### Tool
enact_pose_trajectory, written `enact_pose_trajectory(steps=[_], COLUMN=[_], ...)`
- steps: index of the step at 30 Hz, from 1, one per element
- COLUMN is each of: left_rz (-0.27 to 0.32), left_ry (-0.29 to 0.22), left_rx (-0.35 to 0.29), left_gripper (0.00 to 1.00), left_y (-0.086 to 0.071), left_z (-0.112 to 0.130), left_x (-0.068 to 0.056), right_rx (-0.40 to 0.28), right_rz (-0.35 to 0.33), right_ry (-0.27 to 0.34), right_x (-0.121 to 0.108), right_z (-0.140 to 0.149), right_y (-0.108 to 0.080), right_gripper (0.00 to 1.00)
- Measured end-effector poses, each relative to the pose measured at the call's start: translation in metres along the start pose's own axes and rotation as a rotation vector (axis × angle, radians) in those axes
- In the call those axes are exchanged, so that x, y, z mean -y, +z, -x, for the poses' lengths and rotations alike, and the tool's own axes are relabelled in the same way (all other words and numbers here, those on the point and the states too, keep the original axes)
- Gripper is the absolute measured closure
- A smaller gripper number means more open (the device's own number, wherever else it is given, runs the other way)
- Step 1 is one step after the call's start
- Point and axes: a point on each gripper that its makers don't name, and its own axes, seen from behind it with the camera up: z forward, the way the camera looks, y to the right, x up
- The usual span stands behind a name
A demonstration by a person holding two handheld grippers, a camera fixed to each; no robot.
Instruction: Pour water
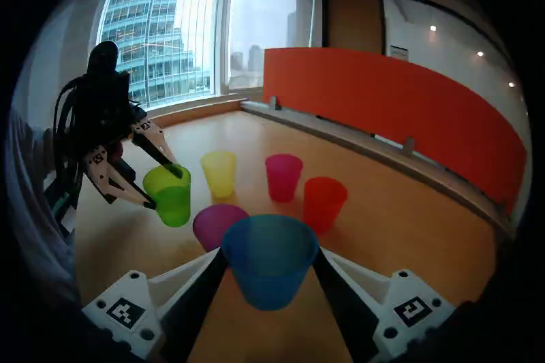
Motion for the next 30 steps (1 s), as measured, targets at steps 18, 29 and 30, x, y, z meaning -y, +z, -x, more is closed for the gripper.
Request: enact_pose_trajectory(steps=[18,29,30], left_rz=[0.011,0.014,0.014], left_ry=[0.002,-0.004,-0.006], left_rx=[0.037,0.051,0.052], left_gripper=[0.14,0.14,0.14], left_y=[0.016,0.02,0.021], left_z=[0.019,0.028,0.029], left_x=[0.004,0.004,0.004], right_rx=[0.062,0.078,0.079], right_rz=[-0.013,-0.015,-0.015], right_ry=[-0.011,-0.015,-0.015], right_x=[0.003,0.007,0.008], right_z=[0.026,0.032,0.033], right_y=[0.012,0.014,0.014], right_gripper=[0.09,0.09,0.09])
